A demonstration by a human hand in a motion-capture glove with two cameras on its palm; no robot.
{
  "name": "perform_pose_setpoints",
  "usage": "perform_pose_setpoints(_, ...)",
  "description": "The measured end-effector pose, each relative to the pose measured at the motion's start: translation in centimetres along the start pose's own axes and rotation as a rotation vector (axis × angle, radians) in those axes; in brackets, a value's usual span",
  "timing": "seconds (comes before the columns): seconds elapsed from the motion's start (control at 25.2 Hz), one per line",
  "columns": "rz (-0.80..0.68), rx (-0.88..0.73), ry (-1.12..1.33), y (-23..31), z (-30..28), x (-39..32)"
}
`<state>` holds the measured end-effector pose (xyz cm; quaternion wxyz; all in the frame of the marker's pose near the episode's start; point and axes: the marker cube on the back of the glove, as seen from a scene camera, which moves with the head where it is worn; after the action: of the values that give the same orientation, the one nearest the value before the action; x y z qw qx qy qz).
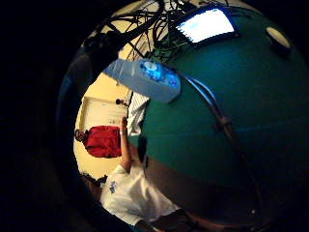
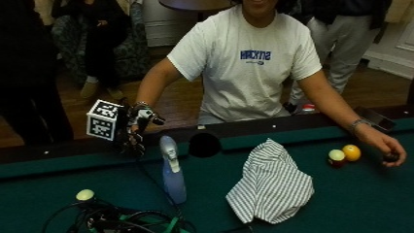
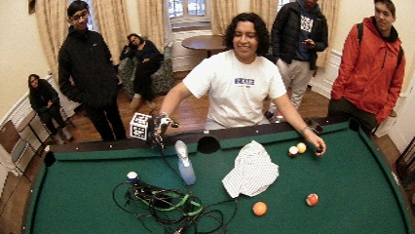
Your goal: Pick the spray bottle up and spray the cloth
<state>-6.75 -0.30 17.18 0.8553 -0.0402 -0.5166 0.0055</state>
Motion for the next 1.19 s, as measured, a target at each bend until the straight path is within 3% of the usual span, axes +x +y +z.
perform_pose_setpoints(0.71,-0.007,0.220,-0.041,-4.0,1.9,0.8)
perform_pose_setpoints(1.19,0.001,0.233,-0.107,-3.4,1.6,1.2)
